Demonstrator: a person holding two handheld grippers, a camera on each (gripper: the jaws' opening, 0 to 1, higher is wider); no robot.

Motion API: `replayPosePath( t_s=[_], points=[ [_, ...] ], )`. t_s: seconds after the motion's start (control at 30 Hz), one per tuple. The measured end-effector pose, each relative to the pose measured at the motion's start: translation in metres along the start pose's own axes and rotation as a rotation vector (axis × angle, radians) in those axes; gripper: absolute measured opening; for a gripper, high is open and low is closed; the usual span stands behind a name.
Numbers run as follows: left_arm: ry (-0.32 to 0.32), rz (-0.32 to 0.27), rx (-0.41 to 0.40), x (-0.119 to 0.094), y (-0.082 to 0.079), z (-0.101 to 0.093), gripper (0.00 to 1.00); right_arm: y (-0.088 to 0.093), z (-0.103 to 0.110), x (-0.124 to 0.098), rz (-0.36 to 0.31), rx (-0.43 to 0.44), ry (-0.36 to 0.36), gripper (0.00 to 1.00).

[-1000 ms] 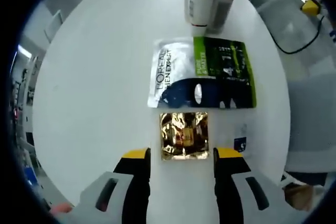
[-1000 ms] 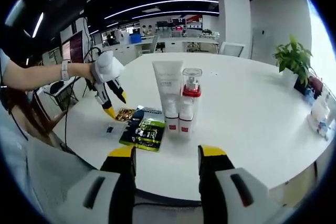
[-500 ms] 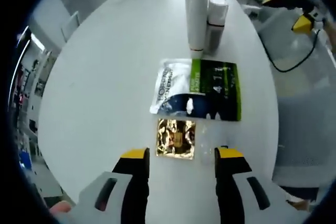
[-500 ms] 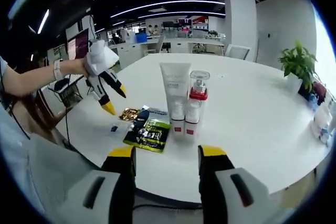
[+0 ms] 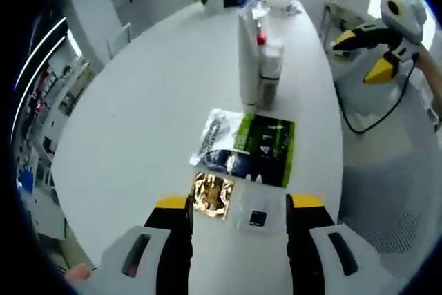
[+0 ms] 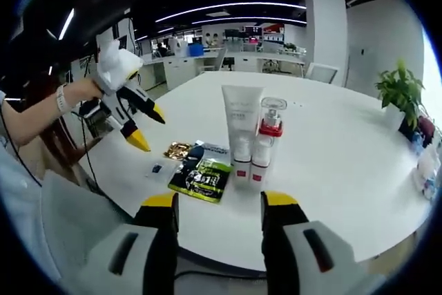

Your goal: Arrange the skincare products in the storage area until every visible bottle or jar stands upright without overlapping.

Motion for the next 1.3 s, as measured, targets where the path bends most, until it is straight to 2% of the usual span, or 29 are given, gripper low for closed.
replayPosePath(
  t_s=[0.3, 0.37, 0.4, 0.43, 0.5, 0.53, 0.63, 0.67, 0.8, 0.93, 1.17, 1.3],
  points=[
    [-0.062, -0.139, -0.035, -0.023, -0.002, -0.02, 0.59, -0.001, 0.003, -0.007, -0.005, -0.005, 0.009, 0.48],
    [-0.067, -0.169, -0.048, -0.026, -0.004, -0.017, 0.6, -0.001, 0.004, -0.007, -0.004, -0.007, 0.009, 0.48],
    [-0.081, -0.18, -0.055, -0.027, -0.005, -0.017, 0.6, 0.0, 0.005, -0.007, -0.003, -0.008, 0.009, 0.48],
    [-0.139, -0.161, -0.031, -0.032, -0.003, -0.017, 0.6, 0.0, 0.005, -0.007, -0.003, -0.009, 0.007, 0.48],
    [-0.194, -0.142, -0.003, -0.036, -0.003, -0.018, 0.62, 0.001, 0.006, -0.005, 0.006, -0.015, -0.001, 0.48],
    [-0.188, -0.148, -0.005, -0.037, -0.004, -0.021, 0.63, 0.001, 0.007, -0.005, 0.011, -0.022, -0.003, 0.49],
    [-0.169, -0.218, -0.039, -0.043, -0.009, -0.03, 0.64, -0.003, 0.005, -0.006, -0.002, -0.022, -0.008, 0.5],
    [-0.17, -0.221, -0.039, -0.044, -0.009, -0.031, 0.65, -0.005, 0.003, -0.006, -0.006, -0.023, -0.009, 0.5],
    [-0.223, -0.272, -0.069, -0.05, -0.014, -0.032, 0.68, -0.009, -0.003, -0.006, -0.008, -0.05, -0.019, 0.51],
    [-0.245, -0.309, -0.095, -0.052, -0.018, -0.034, 0.7, -0.013, -0.011, -0.008, -0.008, -0.065, -0.031, 0.52],
    [-0.31, -0.377, -0.148, -0.063, -0.022, -0.038, 0.76, -0.024, -0.029, -0.008, -0.067, -0.069, -0.029, 0.54],
    [-0.332, -0.424, -0.18, -0.066, -0.019, -0.044, 0.79, -0.028, -0.028, -0.004, -0.103, -0.079, -0.065, 0.6]
  ],
)
Point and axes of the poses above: the point that each gripper's makers call its tool centre point, and the gripper's own axes: x roughly forward along the fingers, z roughly to its left, y roughly out of its underside, the point moved 7 cm from there along -x, roughly backward along the fingers, and after that the axes turned 7 degrees about y, right-handed, at the moved point
